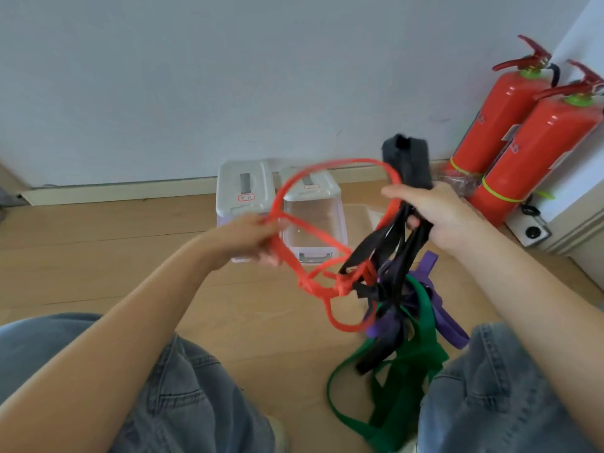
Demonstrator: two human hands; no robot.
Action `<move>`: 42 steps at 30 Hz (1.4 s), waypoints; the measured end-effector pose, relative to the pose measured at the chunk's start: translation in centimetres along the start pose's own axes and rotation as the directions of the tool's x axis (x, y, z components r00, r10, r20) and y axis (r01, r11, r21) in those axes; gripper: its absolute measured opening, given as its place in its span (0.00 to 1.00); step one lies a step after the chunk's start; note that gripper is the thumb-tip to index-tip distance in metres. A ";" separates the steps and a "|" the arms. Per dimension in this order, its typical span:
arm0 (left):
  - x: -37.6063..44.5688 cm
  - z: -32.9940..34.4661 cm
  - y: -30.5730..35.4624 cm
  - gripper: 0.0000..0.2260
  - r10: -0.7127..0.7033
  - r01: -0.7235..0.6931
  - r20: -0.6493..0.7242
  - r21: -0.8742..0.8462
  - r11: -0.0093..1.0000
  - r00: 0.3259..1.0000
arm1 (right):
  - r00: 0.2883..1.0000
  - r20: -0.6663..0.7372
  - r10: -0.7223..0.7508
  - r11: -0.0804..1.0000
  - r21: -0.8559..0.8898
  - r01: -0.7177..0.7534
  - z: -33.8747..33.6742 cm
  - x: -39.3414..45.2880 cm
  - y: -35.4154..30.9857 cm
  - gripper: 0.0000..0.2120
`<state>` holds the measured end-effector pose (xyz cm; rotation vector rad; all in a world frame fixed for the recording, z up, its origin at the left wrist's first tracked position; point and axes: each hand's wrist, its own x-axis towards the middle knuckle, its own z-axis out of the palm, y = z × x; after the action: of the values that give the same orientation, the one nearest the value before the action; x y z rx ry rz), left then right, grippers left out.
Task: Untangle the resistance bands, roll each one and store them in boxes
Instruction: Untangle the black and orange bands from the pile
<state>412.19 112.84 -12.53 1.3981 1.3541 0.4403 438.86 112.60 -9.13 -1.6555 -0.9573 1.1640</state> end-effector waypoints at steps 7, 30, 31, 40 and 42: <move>0.1 -3.4 1.9 0.13 -0.071 -0.159 -0.469 -0.433 0.887 0.880 | 0.996 -0.035 -0.082 0.980 -0.185 0.074 0.0 0.2 1.1 0.12; 1.1 5.1 -1.3 0.12 0.129 -0.263 0.306 0.452 0.852 0.943 | 0.873 0.387 -0.298 0.932 0.317 0.177 1.2 -2.0 -1.6 0.06; 1.0 4.8 -1.1 0.10 0.115 -0.236 0.283 0.440 0.866 0.952 | 0.894 0.337 -0.296 0.949 0.213 0.234 0.8 -1.8 -1.7 0.06; -2.7 3.1 4.6 0.07 0.340 -0.338 0.027 -0.056 0.940 0.940 | 0.934 0.308 -0.179 0.860 -0.413 0.301 1.6 -1.7 -0.2 0.07; -3.1 2.6 5.6 0.06 0.341 -0.353 -0.090 -0.270 0.896 0.936 | 0.920 0.355 -0.165 0.837 -0.443 0.321 1.6 -1.6 0.3 0.03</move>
<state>416.12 110.36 -7.39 1.3955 1.0217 0.8700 436.95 111.39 -9.28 -1.6930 -1.7352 1.0655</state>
